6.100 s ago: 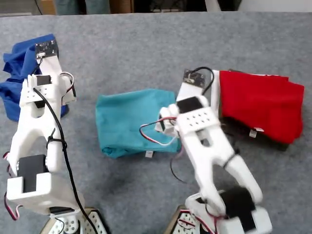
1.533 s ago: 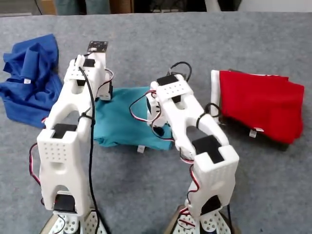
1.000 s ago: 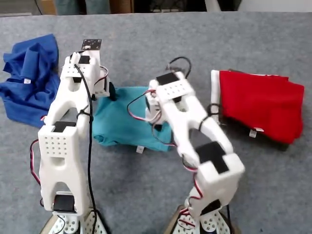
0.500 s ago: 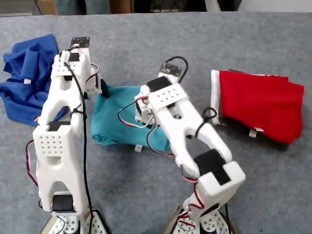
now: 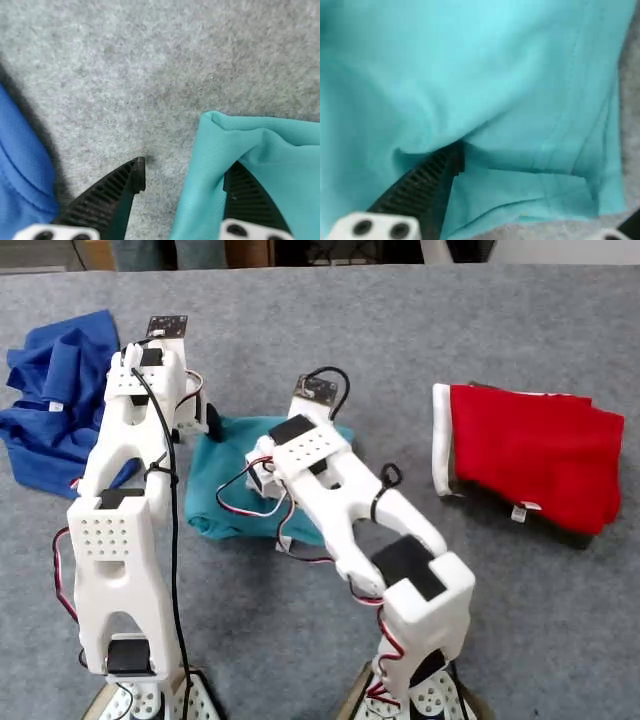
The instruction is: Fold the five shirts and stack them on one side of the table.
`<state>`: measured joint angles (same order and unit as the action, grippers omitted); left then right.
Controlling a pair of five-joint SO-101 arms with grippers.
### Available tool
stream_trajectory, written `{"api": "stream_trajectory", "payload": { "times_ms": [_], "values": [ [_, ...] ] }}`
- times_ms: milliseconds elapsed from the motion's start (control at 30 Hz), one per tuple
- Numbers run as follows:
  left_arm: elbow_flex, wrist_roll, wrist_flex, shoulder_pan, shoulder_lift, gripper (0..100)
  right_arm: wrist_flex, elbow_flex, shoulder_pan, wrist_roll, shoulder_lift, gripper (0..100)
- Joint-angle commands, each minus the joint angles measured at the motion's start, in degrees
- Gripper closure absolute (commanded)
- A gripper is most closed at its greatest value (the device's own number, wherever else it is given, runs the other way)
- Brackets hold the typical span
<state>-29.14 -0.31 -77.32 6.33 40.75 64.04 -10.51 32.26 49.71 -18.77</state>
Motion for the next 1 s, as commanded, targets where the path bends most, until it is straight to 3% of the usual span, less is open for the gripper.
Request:
{"api": "stream_trajectory", "payload": {
  "times_ms": [0, 133, 433, 700, 900, 967],
  "values": [
    [-2.3, -0.5, -0.2, 0.6, -0.4, 74, -1.0, 0.6, 0.6, 1.0, -2.6, 47.6],
    [-2.3, -0.5, -0.3, 0.7, -0.4, 74, 0.0, 0.6, 0.5, 1.1, -5.1, 53.6],
    [-2.3, -0.5, -0.3, 0.9, -0.4, 74, 0.6, 0.5, 0.4, 0.5, -5.4, 88.3],
    [-2.3, -0.5, -0.3, 0.9, -0.4, 74, 1.8, 1.2, -3.3, -0.8, -5.1, 97.9],
    [-2.9, -0.1, -0.6, 0.5, -0.4, 74, 7.0, 6.3, -4.7, -2.7, -5.2, 98.4],
    [-2.9, 1.0, -0.6, -0.2, -0.8, 79, 8.9, 8.1, -4.0, -4.7, -5.3, 98.5]
  ]
}}
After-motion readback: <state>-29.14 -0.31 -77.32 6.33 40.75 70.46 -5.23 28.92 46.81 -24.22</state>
